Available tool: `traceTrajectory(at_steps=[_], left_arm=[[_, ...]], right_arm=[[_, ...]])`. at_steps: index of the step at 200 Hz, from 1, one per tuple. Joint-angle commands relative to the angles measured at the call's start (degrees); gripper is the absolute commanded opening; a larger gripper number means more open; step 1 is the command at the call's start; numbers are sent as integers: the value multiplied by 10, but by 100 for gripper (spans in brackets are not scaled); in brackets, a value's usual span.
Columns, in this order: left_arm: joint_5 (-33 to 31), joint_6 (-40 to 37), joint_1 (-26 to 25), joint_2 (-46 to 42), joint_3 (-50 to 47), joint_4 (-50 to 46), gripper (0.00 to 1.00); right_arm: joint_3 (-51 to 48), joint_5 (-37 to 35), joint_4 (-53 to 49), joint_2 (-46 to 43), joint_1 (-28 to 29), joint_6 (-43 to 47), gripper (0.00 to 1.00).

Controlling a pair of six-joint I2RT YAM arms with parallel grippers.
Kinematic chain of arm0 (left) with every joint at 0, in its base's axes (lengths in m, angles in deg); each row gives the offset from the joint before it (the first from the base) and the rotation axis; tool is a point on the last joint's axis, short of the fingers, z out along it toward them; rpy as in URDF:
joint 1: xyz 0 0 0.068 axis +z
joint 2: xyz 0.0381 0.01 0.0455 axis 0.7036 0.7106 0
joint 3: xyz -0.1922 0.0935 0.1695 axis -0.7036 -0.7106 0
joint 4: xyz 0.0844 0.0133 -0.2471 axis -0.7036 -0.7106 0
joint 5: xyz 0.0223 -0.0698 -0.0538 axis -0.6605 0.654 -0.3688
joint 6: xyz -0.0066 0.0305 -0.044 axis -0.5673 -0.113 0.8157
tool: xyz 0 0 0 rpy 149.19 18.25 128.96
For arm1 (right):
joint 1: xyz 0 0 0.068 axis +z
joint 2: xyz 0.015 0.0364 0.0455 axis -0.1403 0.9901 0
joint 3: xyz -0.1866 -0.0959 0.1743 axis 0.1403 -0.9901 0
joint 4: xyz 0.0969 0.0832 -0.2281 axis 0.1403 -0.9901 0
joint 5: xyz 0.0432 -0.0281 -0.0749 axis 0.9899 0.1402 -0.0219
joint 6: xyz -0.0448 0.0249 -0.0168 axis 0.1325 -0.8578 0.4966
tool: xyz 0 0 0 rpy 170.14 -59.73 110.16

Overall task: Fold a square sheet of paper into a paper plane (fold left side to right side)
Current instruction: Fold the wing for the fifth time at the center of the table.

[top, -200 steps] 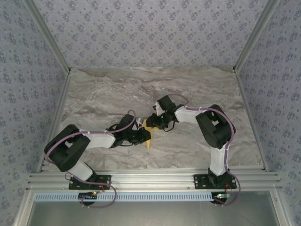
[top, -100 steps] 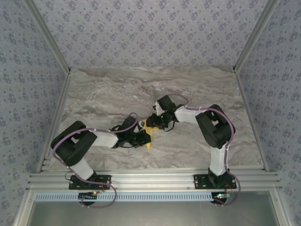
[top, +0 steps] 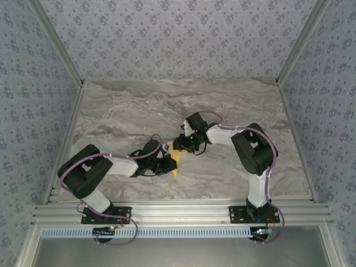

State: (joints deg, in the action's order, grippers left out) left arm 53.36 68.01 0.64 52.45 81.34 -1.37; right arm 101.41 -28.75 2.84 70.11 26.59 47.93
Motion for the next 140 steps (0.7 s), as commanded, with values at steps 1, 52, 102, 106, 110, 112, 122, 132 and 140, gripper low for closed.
traceTrajectory(at_steps=[1, 52, 102, 106, 110, 112, 122, 132, 140], left_arm=[[-3, -4, -12, -15, -17, -47, 5], [-9, 4, -21, -55, -35, -59, 5], [-10, -32, -16, -108, 45, -133, 9], [-9, -32, -16, -109, 48, -133, 9], [-6, -32, -15, -109, 50, -131, 9], [-4, -32, -15, -107, 51, -130, 9], [3, -31, -15, -102, 53, -122, 9], [9, -31, -16, -92, 54, -115, 9], [12, -30, -16, -83, 53, -111, 9]], right_arm=[[-11, -56, -86, 39, -8, 16, 41], [-6, -56, -89, 42, -7, 17, 41], [-4, -55, -89, 43, -5, 16, 41], [-4, -55, -89, 43, -5, 16, 41], [-4, -54, -90, 43, -5, 16, 41], [-4, -54, -90, 43, -5, 15, 41], [-3, -55, -89, 43, -5, 16, 41], [-3, -54, -90, 43, -5, 17, 41], [-3, -54, -89, 43, -5, 16, 41]])
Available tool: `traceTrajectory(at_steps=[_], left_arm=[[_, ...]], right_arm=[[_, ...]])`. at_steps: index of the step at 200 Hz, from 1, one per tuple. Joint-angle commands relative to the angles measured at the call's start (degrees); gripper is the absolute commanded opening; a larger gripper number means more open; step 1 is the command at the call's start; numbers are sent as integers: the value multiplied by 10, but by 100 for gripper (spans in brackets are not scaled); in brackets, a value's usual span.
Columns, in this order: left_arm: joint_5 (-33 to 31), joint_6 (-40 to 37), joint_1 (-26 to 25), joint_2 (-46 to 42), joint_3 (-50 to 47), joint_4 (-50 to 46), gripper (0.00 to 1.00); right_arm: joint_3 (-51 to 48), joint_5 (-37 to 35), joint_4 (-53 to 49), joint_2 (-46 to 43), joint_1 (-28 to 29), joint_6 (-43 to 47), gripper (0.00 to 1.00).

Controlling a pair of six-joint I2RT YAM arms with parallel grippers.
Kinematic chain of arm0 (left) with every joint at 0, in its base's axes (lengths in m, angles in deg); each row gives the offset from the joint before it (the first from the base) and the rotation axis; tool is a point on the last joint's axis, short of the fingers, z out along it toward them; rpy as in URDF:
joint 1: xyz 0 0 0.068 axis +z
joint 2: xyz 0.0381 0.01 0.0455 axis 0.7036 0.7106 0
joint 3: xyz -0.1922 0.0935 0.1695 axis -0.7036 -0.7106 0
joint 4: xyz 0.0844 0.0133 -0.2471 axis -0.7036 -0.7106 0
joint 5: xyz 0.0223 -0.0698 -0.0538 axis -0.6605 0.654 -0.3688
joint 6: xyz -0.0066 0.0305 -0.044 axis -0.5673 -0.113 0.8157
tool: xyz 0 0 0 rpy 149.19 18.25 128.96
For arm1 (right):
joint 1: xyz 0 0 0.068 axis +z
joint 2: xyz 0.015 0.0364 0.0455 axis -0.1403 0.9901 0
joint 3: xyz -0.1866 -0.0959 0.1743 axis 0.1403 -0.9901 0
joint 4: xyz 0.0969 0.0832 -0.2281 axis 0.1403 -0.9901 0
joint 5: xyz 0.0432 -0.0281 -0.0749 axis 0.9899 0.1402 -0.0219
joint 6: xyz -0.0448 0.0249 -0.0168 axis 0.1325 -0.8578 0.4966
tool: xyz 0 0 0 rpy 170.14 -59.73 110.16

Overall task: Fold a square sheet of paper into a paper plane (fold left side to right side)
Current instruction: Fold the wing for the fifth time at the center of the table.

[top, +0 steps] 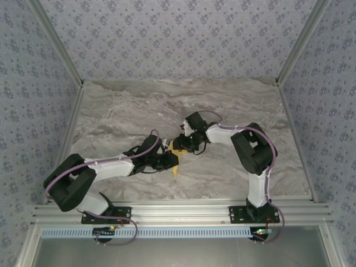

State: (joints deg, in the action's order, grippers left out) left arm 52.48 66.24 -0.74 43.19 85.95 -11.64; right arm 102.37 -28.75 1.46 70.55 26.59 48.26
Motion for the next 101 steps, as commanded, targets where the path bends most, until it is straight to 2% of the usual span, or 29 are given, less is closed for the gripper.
traceTrajectory(at_steps=[1, 50, 101], left_arm=[[21, -12, -3, 10, 6, -9, 9], [49, -11, -16, 52, 26, 18, 10], [27, -12, -26, 68, 22, -4, 10]], right_arm=[[-13, -54, -75, 39, -5, 13, 41], [-13, -54, -77, 40, -4, 13, 41], [-13, -54, -80, 40, -4, 15, 41]])
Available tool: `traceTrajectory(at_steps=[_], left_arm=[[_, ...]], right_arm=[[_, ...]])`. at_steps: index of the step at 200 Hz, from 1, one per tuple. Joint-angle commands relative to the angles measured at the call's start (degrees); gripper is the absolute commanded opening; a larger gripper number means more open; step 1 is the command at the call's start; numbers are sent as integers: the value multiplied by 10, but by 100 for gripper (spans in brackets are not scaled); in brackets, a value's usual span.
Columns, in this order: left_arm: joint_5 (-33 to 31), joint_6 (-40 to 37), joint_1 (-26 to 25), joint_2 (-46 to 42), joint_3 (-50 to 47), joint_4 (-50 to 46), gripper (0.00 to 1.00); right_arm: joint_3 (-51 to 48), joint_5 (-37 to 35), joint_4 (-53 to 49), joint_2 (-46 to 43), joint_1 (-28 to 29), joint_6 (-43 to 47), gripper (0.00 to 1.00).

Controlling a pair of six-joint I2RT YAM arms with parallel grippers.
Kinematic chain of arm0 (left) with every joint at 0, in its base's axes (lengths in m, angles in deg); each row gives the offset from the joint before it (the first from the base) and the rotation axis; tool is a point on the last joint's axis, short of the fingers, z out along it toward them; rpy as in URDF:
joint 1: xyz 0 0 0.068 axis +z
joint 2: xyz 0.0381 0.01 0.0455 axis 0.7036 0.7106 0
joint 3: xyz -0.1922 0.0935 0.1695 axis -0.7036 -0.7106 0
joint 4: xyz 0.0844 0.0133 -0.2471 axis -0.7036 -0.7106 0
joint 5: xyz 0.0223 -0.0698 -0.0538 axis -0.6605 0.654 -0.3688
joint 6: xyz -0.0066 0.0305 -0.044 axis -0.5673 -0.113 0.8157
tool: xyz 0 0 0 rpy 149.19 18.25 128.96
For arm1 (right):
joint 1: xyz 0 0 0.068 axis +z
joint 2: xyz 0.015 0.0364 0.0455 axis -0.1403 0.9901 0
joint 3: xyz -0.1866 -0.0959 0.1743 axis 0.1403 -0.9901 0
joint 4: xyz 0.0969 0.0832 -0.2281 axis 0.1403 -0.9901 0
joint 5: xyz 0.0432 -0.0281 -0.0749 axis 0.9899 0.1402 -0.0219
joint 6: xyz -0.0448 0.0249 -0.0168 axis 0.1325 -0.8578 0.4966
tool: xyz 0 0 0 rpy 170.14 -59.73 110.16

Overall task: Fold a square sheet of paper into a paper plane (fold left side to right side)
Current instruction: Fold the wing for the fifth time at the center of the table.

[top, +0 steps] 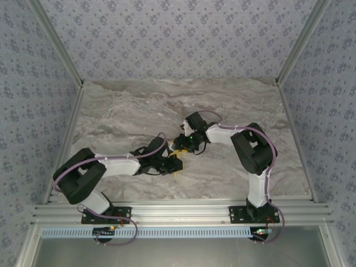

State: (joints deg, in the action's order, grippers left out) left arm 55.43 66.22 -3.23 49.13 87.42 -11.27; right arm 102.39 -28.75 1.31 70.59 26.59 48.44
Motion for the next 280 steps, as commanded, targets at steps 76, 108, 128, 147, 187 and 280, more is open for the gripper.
traceTrajectory(at_steps=[76, 108, 128, 147, 187, 280], left_arm=[[-29, -14, -2, 14, -10, -32, 10], [-35, -13, -1, 12, -19, -36, 10], [-36, -13, -2, 12, -23, -37, 10], [-37, -14, -1, 12, -25, -39, 10], [-40, -11, -2, 6, -31, -41, 10], [-35, -2, -5, -3, -57, -31, 10]], right_arm=[[-11, -57, -83, 41, -4, 15, 41], [-12, -58, -86, 42, -4, 16, 41], [-11, -59, -86, 42, -4, 16, 41], [-10, -59, -87, 43, -4, 15, 41], [-10, -60, -88, 42, -4, 16, 41], [-5, -59, -92, 49, -4, 17, 41]])
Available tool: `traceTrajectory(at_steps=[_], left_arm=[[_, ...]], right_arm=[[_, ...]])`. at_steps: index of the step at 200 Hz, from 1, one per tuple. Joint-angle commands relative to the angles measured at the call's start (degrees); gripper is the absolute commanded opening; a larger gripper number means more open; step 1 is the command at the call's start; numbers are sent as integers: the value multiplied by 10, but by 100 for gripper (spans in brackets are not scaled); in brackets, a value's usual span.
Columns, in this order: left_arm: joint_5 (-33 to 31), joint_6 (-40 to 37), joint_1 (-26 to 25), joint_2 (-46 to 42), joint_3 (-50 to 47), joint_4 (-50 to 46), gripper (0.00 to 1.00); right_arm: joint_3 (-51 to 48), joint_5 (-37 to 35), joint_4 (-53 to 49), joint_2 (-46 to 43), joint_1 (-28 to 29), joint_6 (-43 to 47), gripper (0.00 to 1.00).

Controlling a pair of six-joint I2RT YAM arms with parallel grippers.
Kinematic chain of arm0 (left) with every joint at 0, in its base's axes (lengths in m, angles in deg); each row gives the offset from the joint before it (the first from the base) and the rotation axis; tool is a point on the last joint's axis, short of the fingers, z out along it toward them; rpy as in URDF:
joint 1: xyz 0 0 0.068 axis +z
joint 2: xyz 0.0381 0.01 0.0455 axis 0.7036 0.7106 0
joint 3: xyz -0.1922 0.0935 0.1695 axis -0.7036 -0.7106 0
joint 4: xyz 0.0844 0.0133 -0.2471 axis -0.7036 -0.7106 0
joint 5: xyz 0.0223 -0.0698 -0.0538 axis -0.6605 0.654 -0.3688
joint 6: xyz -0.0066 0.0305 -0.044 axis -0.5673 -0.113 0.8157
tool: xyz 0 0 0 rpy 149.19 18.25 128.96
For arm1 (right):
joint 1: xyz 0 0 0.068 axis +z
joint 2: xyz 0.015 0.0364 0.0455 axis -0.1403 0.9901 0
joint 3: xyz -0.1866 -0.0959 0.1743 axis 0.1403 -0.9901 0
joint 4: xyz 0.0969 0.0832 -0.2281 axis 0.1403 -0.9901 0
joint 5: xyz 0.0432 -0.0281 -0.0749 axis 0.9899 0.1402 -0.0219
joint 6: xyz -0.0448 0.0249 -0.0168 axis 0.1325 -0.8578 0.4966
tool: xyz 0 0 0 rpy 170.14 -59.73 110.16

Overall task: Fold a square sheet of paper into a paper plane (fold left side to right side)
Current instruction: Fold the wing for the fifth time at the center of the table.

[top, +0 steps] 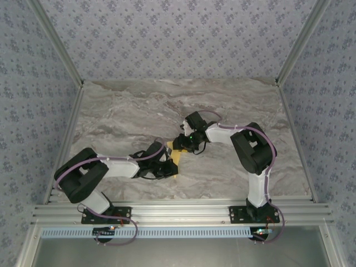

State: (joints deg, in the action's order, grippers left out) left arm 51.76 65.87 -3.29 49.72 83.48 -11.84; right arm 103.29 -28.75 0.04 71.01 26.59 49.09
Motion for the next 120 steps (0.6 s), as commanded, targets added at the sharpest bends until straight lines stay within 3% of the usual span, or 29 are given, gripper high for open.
traceTrajectory(at_steps=[1, 82, 120], left_arm=[[2, 1, -5, -9, -18, -25, 10], [0, 26, -48, -29, -43, -10, 9], [-2, 26, -40, -59, -37, -21, 9]], right_arm=[[-14, -59, -79, 45, -4, 11, 41], [-9, -61, -83, 48, -4, 10, 41], [-8, -59, -86, 47, -3, 11, 41]])
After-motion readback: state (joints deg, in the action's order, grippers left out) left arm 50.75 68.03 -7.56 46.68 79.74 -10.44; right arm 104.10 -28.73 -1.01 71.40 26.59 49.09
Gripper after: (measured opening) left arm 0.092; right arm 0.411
